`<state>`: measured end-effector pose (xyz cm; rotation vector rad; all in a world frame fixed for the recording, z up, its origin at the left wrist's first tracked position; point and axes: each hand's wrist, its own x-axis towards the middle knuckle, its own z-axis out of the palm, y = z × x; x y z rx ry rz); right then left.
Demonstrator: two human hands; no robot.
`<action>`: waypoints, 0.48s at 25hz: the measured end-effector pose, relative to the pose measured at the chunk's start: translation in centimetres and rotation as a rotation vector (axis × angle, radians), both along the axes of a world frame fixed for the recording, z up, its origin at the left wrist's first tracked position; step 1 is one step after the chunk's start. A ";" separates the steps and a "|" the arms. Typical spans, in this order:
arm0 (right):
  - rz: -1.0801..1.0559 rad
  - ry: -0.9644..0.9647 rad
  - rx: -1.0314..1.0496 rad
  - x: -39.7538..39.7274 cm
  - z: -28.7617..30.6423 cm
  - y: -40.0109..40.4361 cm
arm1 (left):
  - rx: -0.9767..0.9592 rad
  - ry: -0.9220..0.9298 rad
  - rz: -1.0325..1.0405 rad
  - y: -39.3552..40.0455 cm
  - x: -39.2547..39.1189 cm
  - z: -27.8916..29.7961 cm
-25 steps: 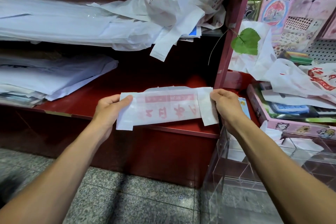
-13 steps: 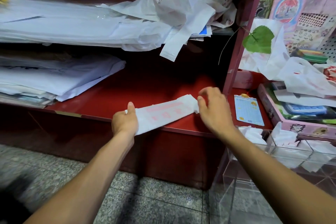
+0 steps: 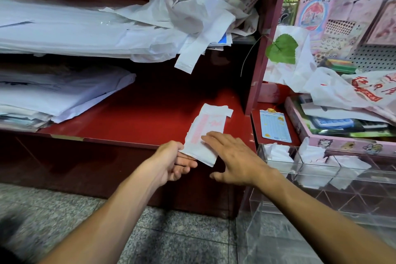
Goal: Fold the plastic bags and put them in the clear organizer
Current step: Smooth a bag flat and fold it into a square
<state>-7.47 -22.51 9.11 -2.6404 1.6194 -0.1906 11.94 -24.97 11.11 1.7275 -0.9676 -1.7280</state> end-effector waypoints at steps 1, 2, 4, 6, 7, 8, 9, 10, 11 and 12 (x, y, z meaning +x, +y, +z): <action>0.007 -0.006 -0.056 -0.2 -0.5 0.1 | 0.004 -0.005 -0.027 0.1 -0.1 0.0; 0.023 -0.019 -0.117 -0.3 -0.9 0.1 | -0.022 -0.065 -0.068 0.2 -0.1 0.0; 0.037 -0.030 -0.181 -0.3 -1.3 0.0 | -0.250 -0.473 -0.187 0.3 0.3 -0.3; 0.039 -0.051 -0.188 -0.4 -1.7 -0.1 | -0.715 -1.072 -0.203 0.4 0.7 -0.3; 0.036 -0.082 -0.194 -0.5 -2.0 -0.3 | -0.940 -1.126 -0.236 0.4 1.0 -0.3; 0.031 -0.110 -0.192 -0.8 -2.1 -0.4 | -1.073 -1.060 -0.345 0.1 1.5 -0.5; 0.025 -0.127 -0.174 -1.0 -2.2 -0.5 | -1.130 -0.989 -0.522 -0.2 2.0 -0.9; 0.022 -0.138 -0.148 -1.3 -2.2 -0.7 | -1.132 -0.972 -0.694 -0.4 2.3 -1.6; 0.017 -0.149 -0.109 -1.5 -2.2 -0.8 | -1.143 -0.991 -0.793 -0.7 2.6 -2.5; 0.012 -0.163 -0.067 -1.8 -2.0 -0.8 | -1.177 -0.981 -0.810 -0.8 2.8 -3.4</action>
